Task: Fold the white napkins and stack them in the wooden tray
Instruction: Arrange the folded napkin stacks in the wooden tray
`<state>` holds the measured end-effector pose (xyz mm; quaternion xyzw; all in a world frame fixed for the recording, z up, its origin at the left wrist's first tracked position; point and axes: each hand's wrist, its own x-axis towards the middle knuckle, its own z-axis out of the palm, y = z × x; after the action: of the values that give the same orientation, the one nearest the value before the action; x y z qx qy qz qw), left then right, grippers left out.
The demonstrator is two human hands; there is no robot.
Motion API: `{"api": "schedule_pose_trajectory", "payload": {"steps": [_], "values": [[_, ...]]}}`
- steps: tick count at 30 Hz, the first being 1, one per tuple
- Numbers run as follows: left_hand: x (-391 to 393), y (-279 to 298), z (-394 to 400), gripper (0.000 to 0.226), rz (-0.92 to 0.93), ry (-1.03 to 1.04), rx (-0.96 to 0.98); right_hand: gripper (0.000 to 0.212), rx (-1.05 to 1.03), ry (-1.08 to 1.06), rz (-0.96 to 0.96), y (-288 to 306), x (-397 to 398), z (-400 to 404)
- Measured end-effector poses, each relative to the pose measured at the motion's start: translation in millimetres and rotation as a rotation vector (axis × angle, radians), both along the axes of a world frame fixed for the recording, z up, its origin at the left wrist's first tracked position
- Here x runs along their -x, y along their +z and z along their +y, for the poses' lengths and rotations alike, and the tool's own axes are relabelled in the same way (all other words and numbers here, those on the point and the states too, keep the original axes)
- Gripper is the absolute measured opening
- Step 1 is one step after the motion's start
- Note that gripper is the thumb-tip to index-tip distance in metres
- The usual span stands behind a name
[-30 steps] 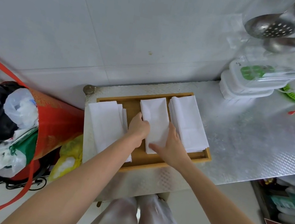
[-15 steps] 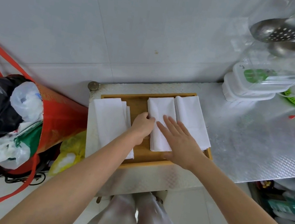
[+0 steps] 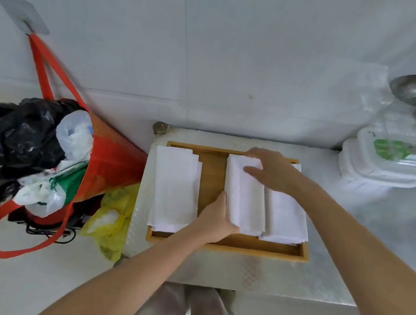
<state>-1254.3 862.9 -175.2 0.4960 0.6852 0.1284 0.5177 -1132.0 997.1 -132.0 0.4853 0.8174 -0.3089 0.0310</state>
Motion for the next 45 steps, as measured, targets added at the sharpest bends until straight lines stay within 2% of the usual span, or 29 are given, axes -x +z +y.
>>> {"api": "schedule_pose_trajectory", "payload": {"steps": [2,4,7,10,13,16,22,25,31,40,43,45], "values": [[-4.8,0.6,-2.2,0.07,0.041,-0.002,-0.034,0.041,-0.063,-0.033,0.04,-4.9,17.2,16.4],[-7.4,1.3,-5.0,0.066,0.097,0.007,-0.039,0.038,-0.016,0.042,-0.007,-16.9,29.5,27.1],[-7.3,2.8,-6.3,0.079,0.109,0.03,0.016,0.038,0.008,0.161,-0.131,-35.1,31.6,33.6],[-9.7,5.9,-3.0,0.087,0.067,0.082,0.059,0.048,-0.094,0.234,-0.224,-48.7,25.9,31.4],[-12.1,5.1,-1.3,0.068,0.126,0.101,0.02,0.051,-0.12,0.224,-0.196,-56.3,22.4,25.7],[-14.4,6.5,-1.6,0.059,0.183,0.069,-0.006,0.051,-0.129,0.2,-0.173,-57.5,21.8,24.5],[-17.3,9.5,-4.1,0.039,0.184,0.052,-0.042,0.047,-0.131,0.22,-0.132,-58.3,18.6,23.0],[-18.0,9.8,-4.9,0.018,0.198,0.055,-0.049,0.046,-0.127,0.21,-0.115,-59.9,16.1,22.7],[-27.3,6.0,-10.4,0.036,0.304,0.119,-0.107,0.044,-0.208,0.21,-0.087,-61.4,20.9,16.0],[-24.6,0.7,-6.9,0.03,0.272,0.135,-0.095,0.043,-0.141,0.171,-0.066,-58.2,18.4,15.4],[-20.2,11.9,-3.4,0.029,0.254,0.151,-0.104,0.039,-0.195,0.117,0.033,-48.9,21.5,12.0],[-8.6,22.8,1.7,0.035,0.207,0.234,-0.173,0.039,-0.166,0.055,0.155,-37.2,25.6,9.4]]}}
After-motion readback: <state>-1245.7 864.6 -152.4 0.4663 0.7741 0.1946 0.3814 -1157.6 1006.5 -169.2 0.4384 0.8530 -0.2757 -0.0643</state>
